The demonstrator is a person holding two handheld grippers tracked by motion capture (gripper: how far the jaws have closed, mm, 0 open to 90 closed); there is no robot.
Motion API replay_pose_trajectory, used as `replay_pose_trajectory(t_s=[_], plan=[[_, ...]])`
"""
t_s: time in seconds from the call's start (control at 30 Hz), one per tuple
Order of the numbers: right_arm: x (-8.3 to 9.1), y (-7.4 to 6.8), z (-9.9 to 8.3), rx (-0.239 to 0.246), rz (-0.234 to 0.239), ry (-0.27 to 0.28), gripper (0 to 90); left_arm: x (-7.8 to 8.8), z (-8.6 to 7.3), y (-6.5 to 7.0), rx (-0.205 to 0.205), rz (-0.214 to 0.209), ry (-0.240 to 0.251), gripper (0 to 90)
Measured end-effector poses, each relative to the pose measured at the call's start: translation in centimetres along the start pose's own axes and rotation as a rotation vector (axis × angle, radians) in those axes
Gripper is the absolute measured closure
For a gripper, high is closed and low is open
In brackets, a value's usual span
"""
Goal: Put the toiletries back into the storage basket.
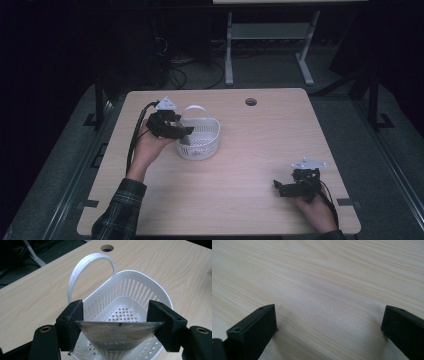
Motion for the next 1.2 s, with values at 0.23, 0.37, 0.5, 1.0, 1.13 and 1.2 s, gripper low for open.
replay_pose_trajectory(t_s=[0.23, 0.37, 0.5, 1.0, 1.13, 1.2], plan=[[0.0, 0.0, 0.0, 0.000, 0.000, 0.001, 0.0, -0.3, -0.7, 0.0, 0.002, 0.003, -0.016, 29.3], [0.0, 0.0, 0.0, 0.000, 0.000, 0.000, 0.0, -0.4, -0.9, -0.1, -0.001, 0.005, -0.020, 29.3], [0.0, 0.0, 0.0, 0.000, 0.000, 0.001, 0.0, -0.6, -1.2, -0.1, 0.002, 0.008, -0.026, 29.3], [0.0, 0.0, 0.0, 0.000, 0.000, 0.000, 0.0, -0.1, -1.3, -0.1, 0.009, 0.005, -0.026, 13.8], [0.0, 0.0, 0.0, 0.001, 0.000, 0.001, 0.0, 0.4, -1.3, -0.1, 0.017, 0.001, -0.009, 13.4], [0.0, 0.0, 0.0, 0.001, 0.000, 0.001, 0.0, 0.9, -1.6, 0.0, 0.019, 0.011, -0.011, 13.3]])
Point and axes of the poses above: each handheld gripper's, and its own axes: x roughly backward along the jaws, z roughly out of its top, y roughly to its right, the point moved 8 cm from there along -x, roughly forward along the jaws, and after that the axes turned 9 degrees about -z, right-handed, at the moved point
